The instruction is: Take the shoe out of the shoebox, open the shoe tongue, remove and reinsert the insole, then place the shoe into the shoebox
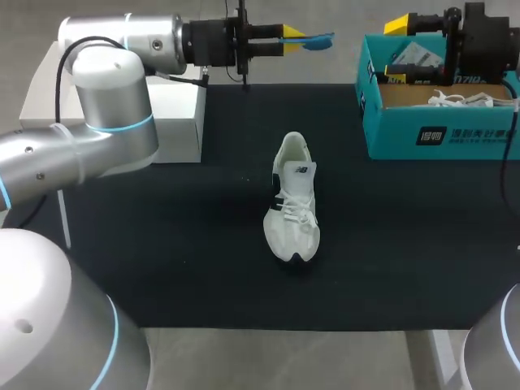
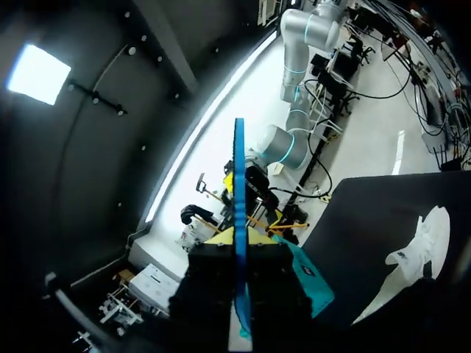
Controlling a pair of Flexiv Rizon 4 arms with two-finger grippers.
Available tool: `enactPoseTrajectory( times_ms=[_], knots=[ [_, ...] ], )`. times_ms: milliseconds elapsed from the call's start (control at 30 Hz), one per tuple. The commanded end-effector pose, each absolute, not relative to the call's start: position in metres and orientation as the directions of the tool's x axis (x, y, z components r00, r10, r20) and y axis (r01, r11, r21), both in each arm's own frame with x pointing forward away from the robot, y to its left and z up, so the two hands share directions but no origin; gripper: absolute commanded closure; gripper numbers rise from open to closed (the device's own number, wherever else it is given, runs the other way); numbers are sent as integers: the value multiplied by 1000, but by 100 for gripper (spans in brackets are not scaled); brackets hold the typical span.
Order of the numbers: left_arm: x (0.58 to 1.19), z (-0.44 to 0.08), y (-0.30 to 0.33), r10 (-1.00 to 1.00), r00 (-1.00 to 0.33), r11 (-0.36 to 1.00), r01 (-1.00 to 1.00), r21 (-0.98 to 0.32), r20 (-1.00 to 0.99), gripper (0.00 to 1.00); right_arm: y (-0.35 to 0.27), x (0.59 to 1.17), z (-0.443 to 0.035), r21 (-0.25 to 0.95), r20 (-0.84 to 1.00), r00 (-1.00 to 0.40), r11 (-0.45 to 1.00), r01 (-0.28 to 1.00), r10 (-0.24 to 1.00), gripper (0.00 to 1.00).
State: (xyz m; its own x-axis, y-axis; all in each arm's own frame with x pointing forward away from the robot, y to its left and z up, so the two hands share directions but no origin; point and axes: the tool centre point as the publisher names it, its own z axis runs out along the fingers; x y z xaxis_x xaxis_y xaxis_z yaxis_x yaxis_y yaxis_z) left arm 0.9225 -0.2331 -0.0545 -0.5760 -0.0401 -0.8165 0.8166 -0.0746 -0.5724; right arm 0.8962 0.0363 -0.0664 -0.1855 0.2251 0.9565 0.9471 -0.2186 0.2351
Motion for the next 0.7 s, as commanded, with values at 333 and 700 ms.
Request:
enactPoseTrajectory(
  times_ms=[333,700],
  knots=[
    [925,-57,-240,74,-993,-93,80,-992,-87,100,37,897,-67,235,957,-184,-220,947,226,0],
    [905,-46,-232,152,-807,220,-535,-815,571,100,37,897,-67,235,957,-184,-220,947,226,0]
  ],
)
